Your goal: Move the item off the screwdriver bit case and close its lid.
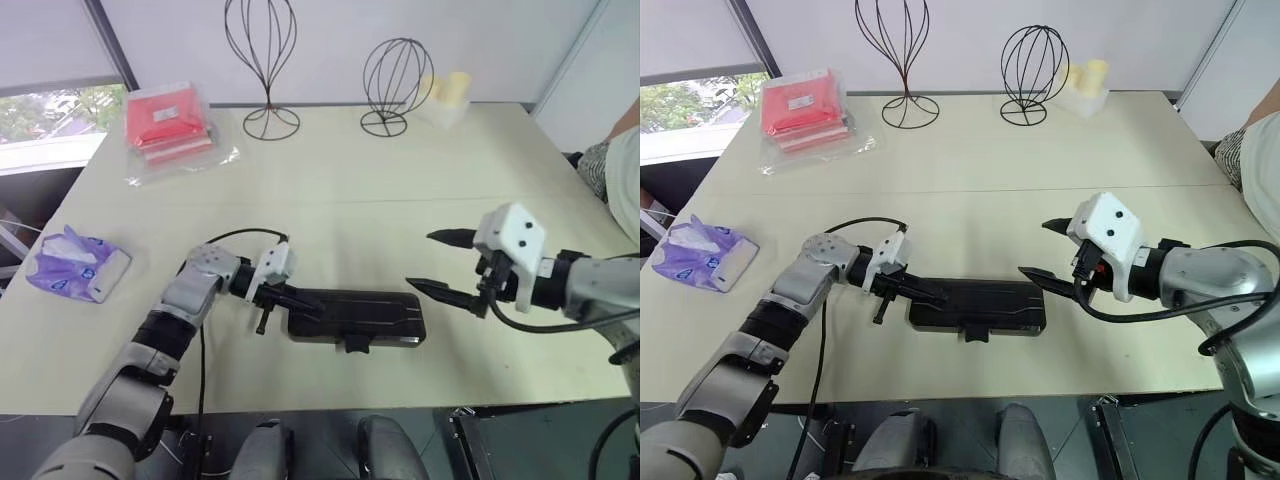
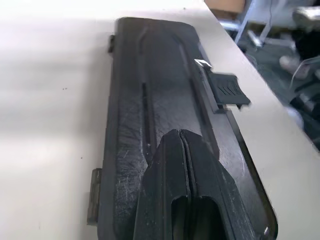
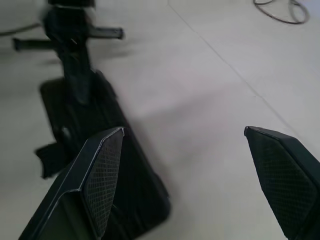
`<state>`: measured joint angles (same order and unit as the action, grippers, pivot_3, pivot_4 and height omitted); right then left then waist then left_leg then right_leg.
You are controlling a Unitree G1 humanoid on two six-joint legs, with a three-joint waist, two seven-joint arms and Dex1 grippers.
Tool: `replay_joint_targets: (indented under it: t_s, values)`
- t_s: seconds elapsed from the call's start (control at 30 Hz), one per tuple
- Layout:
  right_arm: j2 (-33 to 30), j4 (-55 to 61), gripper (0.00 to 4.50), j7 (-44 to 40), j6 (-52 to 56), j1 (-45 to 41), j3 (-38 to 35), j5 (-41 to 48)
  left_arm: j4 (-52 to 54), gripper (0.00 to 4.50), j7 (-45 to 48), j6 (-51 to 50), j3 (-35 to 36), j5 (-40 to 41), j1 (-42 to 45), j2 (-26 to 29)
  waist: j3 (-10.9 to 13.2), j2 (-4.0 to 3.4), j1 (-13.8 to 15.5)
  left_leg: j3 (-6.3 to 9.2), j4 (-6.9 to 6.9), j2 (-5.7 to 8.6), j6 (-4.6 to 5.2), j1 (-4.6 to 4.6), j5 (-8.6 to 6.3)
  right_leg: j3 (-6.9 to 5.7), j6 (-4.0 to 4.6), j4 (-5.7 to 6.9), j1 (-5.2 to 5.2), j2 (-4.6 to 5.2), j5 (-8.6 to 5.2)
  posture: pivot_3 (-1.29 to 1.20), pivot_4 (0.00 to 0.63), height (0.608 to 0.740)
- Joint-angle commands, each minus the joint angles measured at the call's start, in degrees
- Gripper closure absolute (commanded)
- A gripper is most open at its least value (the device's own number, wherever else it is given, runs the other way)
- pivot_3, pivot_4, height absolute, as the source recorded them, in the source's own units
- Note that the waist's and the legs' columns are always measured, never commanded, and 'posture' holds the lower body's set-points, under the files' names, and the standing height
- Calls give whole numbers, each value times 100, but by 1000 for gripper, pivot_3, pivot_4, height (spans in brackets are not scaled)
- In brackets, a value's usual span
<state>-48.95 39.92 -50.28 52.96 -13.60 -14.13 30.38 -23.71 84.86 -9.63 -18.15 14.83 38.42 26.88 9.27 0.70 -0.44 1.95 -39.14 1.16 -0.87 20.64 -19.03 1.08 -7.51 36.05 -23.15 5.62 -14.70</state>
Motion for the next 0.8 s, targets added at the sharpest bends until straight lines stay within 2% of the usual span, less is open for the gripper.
replay_joint_targets:
  t_s: [0.03,0.07,0.17,0.3,0.37,0.67,0.8]
  values:
    - [214,-29,491,-26,105,-4,170,532,81,4500,-57,-641,392,267,529,37,1,0,-16,0,0,0,0,9,0,0,0,1,-10,0,0,0,150,740]
    - [266,-29,491,-12,129,32,246,617,80,4500,-55,-769,450,323,659,15,2,2,-17,0,-1,0,0,24,0,0,-1,3,-24,0,0,0,150,740]
    - [324,10,1422,13,90,192,512,691,24,4500,-76,-1006,535,380,964,-84,2,1,-9,5,-9,2,-2,82,1,-5,-2,13,-80,0,1,0,150,740]
    - [388,191,3331,56,29,416,1074,755,-328,4500,-149,-845,434,176,1260,-370,2,1,-14,0,-7,4,-2,88,1,-5,-3,8,-85,0,1,0,150,740]
    - [425,236,4442,125,-5,452,1320,718,-513,4500,-172,-693,363,50,1319,-500,2,2,-19,-2,-7,4,3,87,-1,-5,-3,7,-85,0,1,0,150,740]
    - [551,253,4488,578,-224,629,2455,161,-1421,4500,-398,190,34,-588,1296,-1148,3,3,-4,-4,-8,3,4,88,-2,-4,-2,7,-88,-1,1,0,150,740]
    - [573,125,4488,796,-340,670,2700,-160,-1873,4500,-566,588,10,-843,1316,-1335,3,4,-11,-6,-9,4,3,89,-2,-3,-2,6,-88,0,1,0,150,740]
